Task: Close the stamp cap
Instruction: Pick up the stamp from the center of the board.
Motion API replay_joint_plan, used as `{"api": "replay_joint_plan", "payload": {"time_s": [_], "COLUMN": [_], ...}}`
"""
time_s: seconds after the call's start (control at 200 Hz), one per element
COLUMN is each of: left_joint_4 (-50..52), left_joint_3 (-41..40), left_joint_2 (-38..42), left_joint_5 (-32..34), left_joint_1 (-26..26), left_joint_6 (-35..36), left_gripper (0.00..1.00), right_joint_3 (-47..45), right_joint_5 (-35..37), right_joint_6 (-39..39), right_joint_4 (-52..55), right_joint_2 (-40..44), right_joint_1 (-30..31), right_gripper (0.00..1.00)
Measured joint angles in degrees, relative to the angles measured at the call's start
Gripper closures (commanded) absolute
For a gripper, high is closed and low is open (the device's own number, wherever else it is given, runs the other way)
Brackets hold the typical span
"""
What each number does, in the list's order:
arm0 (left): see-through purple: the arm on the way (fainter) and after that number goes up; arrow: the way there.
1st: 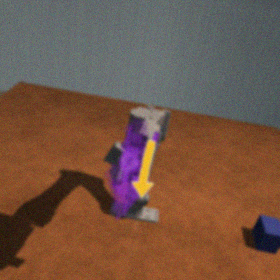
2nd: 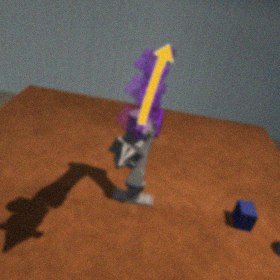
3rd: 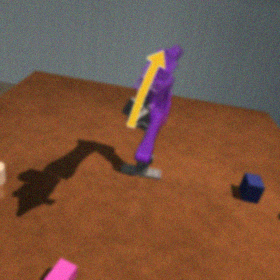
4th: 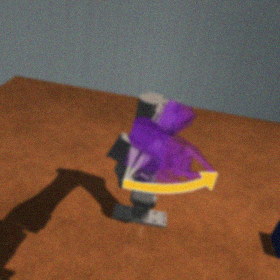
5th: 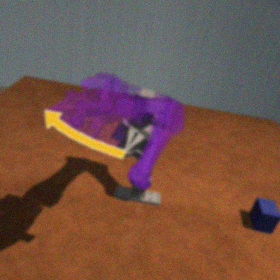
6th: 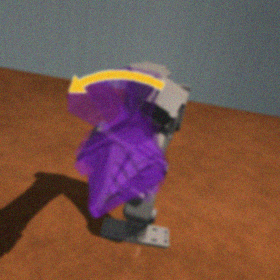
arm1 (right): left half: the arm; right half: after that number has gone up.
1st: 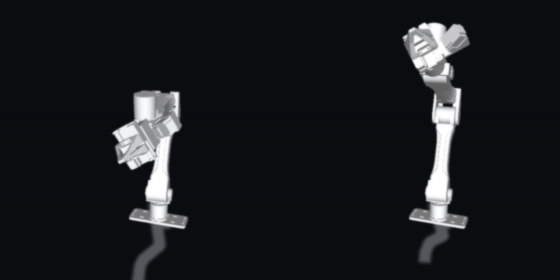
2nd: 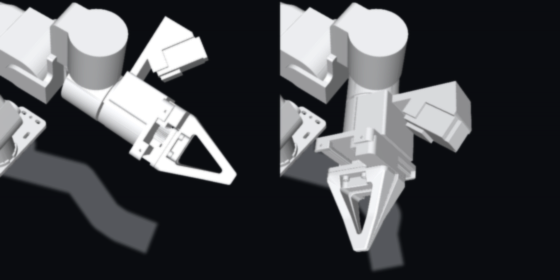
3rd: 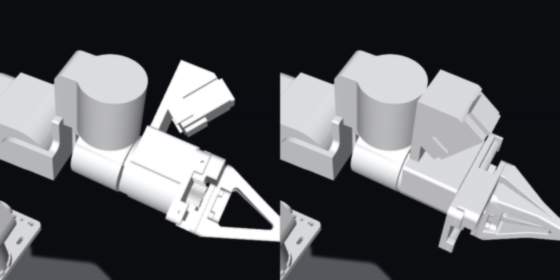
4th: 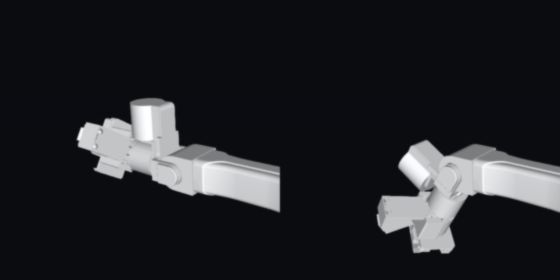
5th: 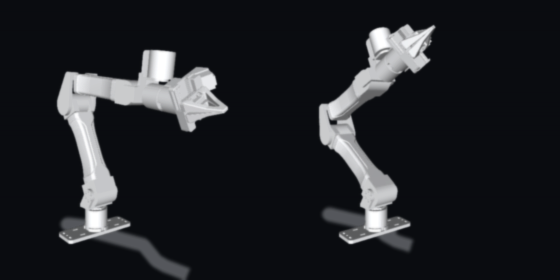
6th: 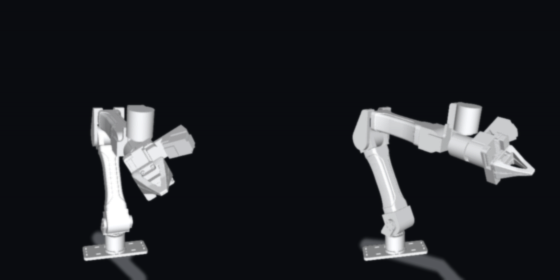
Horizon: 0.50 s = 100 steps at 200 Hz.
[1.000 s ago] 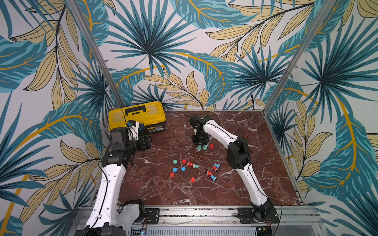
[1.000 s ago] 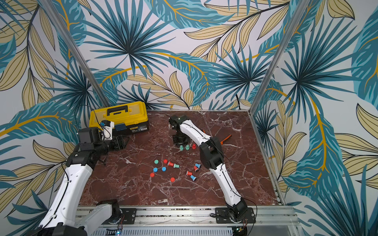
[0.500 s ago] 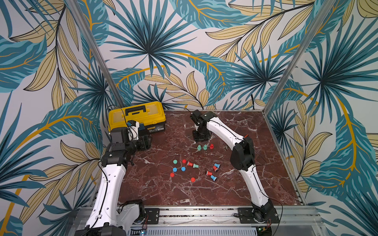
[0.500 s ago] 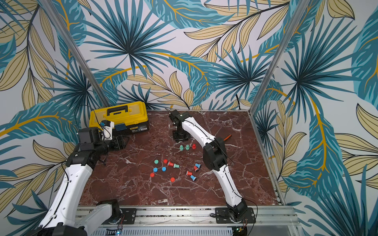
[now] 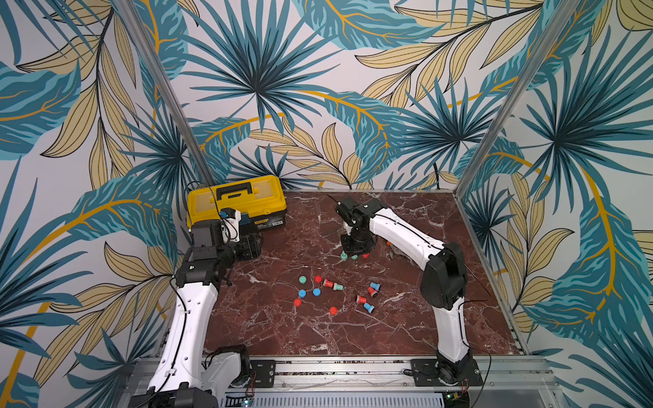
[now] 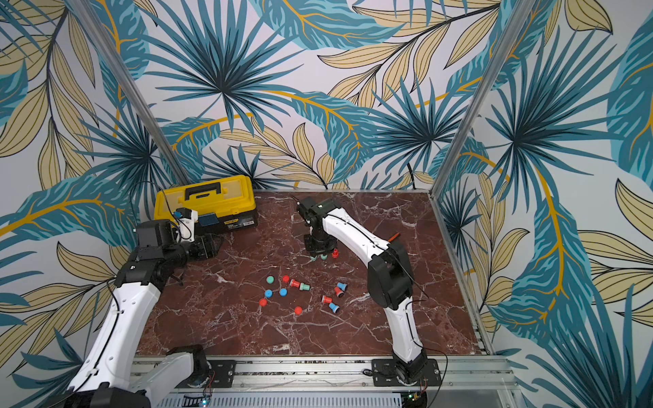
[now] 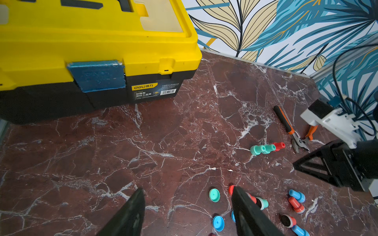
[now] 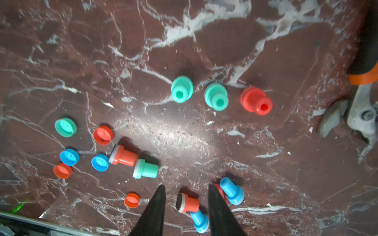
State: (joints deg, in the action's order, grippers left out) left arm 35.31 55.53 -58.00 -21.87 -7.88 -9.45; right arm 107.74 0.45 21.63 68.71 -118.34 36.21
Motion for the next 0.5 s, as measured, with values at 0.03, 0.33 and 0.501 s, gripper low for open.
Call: {"api": "replay_joint_plan", "payload": {"time_s": [0.03, 0.33, 0.501], "left_joint_4": [0.00, 0.00, 0.00], "left_joint_3": [0.00, 0.00, 0.00], "left_joint_2": [-0.02, -0.04, -0.04], "left_joint_5": [0.00, 0.04, 0.04], "left_joint_1": [0.00, -0.02, 0.00], "left_joint_6": [-0.02, 0.00, 0.00], "left_gripper": [0.31, 0.31, 0.31], "right_joint_3": [-2.19, -23.04, -29.90], "right_joint_5": [0.00, -0.04, 0.07], "right_joint_6": [-0.07, -0.72, -0.70], "right_joint_4": [-0.48, -5.95, -8.96], "right_joint_2": [1.16, 10.71, 12.28], "right_joint_1": [0.39, 5.07, 7.39], "right_gripper": [0.63, 0.64, 0.67]}}
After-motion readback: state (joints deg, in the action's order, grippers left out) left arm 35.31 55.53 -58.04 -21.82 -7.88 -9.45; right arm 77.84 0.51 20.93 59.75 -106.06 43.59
